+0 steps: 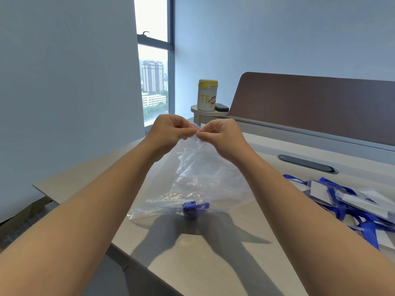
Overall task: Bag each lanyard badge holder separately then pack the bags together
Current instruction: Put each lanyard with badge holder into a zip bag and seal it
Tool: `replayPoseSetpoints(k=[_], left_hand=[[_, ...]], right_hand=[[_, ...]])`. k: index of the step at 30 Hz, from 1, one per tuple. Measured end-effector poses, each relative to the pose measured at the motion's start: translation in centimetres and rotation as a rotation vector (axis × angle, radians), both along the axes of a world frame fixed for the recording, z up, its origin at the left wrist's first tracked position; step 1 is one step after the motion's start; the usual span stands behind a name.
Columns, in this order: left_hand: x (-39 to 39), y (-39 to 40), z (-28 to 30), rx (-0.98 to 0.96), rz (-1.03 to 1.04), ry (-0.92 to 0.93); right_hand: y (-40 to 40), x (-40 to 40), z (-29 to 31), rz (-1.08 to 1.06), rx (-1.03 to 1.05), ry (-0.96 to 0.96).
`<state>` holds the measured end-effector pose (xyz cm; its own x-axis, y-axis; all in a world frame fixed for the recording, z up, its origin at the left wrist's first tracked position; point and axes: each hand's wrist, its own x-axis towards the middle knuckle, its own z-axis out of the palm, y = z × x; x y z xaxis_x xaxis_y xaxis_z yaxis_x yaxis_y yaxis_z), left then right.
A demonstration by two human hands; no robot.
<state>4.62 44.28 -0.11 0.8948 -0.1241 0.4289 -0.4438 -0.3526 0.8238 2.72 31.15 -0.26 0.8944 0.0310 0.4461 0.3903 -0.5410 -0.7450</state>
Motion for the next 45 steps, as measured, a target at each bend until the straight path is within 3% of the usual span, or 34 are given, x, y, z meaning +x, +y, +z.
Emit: replayPoseSetpoints(k=[4, 9, 17, 26, 33, 38, 41, 45], left_hand=[[0.0, 0.0, -0.2, 0.065, -0.031, 0.022], [0.3, -0.6, -1.6, 0.279, 0.084, -0.159], [0.6, -0.9, -2.7, -0.021, 0.385, -0.144], [0.0, -2.0, -3.1, -0.149, 0.544, -0.077], [-0.3, -2.8, -3.4, -0.217, 0.484, -0.057], [-1.1, -1.8, -3.6, -0.276, 0.335, 0.011], [-2.3, -0.4, -3.4, -0.270, 0.162, 0.135], [-4.6, 3.0, -3.6, -0.343, -0.139, 0.438]], right_hand=[[0.0, 0.0, -0.4, -0.005, -0.041, 0.004], [-0.1, 0.3, -1.6, -0.073, -0.221, -0.019], [-3.7, -1.3, -2.7, -0.100, -0.304, 0.105], [-7.8, -4.1, -3.7, -0.129, -0.283, 0.194], [-9.5, -5.3, -4.4, -0.118, -0.150, 0.236], [-9.8, -5.7, -5.1, -0.169, -0.121, 0.204], [-10.0, -6.1, -5.6, -0.191, -0.132, 0.209], [-9.5, -6.8, -5.6, -0.178, -0.138, 0.267]])
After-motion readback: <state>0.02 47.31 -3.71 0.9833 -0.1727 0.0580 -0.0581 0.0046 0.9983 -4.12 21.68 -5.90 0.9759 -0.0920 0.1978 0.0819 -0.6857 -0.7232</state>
